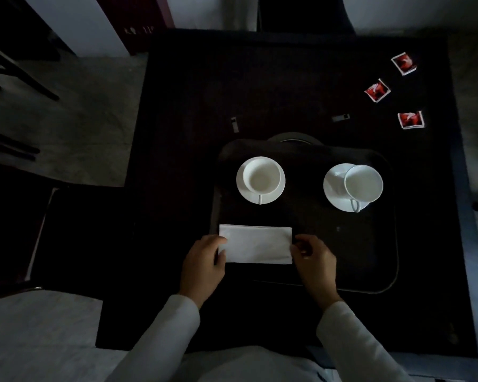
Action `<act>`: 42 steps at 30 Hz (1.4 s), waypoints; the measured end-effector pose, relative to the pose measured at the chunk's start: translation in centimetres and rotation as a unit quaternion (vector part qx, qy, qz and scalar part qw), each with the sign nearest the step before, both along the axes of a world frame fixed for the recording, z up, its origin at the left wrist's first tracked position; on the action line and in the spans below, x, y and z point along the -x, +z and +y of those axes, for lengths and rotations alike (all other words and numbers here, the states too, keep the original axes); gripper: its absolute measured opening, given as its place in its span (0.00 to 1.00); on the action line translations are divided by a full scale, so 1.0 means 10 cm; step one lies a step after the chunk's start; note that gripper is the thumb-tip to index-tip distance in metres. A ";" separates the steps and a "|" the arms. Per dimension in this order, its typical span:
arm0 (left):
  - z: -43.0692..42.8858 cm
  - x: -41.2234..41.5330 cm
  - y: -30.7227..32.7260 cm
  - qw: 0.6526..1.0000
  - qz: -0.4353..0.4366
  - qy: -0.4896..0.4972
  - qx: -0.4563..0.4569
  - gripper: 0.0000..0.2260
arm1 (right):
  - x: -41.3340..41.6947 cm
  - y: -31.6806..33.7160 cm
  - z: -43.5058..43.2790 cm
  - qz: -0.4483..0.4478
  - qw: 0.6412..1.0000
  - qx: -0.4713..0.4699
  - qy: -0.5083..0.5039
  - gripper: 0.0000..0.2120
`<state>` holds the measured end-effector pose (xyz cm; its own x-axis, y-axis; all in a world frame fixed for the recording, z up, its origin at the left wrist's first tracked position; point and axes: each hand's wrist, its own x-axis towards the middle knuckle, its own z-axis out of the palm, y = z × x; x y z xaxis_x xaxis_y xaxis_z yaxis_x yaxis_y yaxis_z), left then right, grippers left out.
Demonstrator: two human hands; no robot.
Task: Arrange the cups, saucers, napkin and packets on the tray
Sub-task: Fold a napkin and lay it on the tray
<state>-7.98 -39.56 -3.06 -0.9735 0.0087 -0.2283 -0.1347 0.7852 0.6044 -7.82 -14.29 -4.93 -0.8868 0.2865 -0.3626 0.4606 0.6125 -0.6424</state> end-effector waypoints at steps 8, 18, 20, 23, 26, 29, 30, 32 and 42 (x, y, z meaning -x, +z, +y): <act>0.27 -0.05 -0.24 0.949 -0.033 -0.277 0.148 0.26 | -0.06 -0.02 -0.64 0.015 0.912 -0.078 0.402 0.30; 0.12 -0.02 -0.27 0.925 -0.060 -0.293 0.237 0.26 | -0.21 -0.18 -0.20 -0.078 0.912 -0.202 0.347 0.33; 0.09 -0.03 -0.26 0.922 -0.061 -0.290 0.248 0.26 | -0.23 -0.19 -0.14 -0.075 0.911 -0.207 0.348 0.33; 0.04 -0.02 -0.25 0.924 -0.061 -0.294 0.237 0.26 | -0.23 -0.17 -0.15 -0.084 0.911 -0.201 0.350 0.34; 0.00 0.00 -0.24 0.919 -0.069 -0.305 0.238 0.27 | -0.21 -0.10 -0.18 -0.100 0.917 -0.187 0.339 0.35; -0.05 0.00 -0.21 0.918 -0.068 -0.309 0.238 0.27 | -0.23 -0.01 -0.21 -0.097 0.925 -0.185 0.319 0.35; -0.07 0.01 -0.20 0.917 -0.067 -0.311 0.240 0.28 | -0.23 0.01 -0.22 -0.094 0.926 -0.188 0.314 0.35; -0.13 0.03 -0.17 0.915 -0.055 -0.317 0.245 0.28 | -0.23 0.07 -0.22 -0.087 0.926 -0.201 0.309 0.34; -0.09 0.35 0.26 0.925 0.030 -0.304 0.225 0.28 | -0.06 0.56 -0.10 0.018 0.950 -0.199 0.241 0.33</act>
